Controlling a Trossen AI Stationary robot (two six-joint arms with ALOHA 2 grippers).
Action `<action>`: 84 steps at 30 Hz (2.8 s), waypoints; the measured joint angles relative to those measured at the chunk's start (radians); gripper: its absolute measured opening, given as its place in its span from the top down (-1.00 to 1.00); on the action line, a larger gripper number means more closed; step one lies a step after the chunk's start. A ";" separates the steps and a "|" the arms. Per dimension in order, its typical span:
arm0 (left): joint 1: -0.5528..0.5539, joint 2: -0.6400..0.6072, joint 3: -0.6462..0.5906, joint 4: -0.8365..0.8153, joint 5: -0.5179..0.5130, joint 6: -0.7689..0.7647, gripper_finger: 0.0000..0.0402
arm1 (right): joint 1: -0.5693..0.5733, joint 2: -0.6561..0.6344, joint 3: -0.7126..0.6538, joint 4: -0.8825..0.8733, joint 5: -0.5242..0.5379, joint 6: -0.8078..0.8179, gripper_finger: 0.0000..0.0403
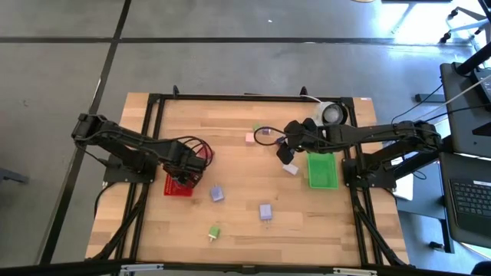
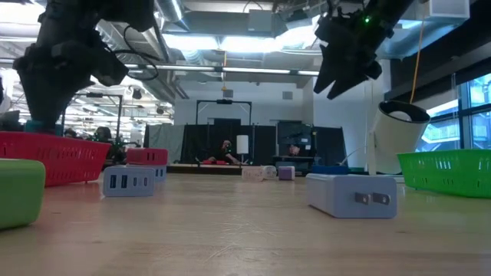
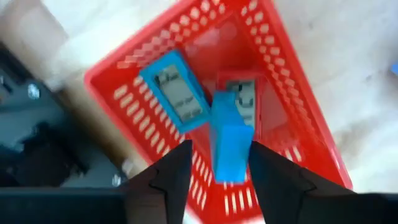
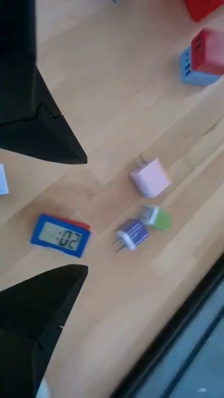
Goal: Pick & Place Office items
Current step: Put the light blue digital timer into the orange basket, then put the blue digital timer into the orange basket
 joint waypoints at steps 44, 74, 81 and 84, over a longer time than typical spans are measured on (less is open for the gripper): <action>0.061 0.000 0.363 -0.218 -0.257 0.126 0.16 | -0.214 0.397 0.000 0.030 -0.228 0.078 -0.36; 0.061 0.000 0.363 -0.218 -0.279 0.126 0.16 | -0.273 0.397 0.000 0.083 -0.269 0.049 -0.28; 0.061 0.000 0.363 -0.218 -0.284 0.126 0.16 | -0.273 0.402 0.000 0.102 -0.249 0.042 -0.33; 0.061 0.000 0.363 -0.218 -0.287 0.126 0.16 | -0.276 0.424 0.000 0.105 -0.250 0.040 -0.30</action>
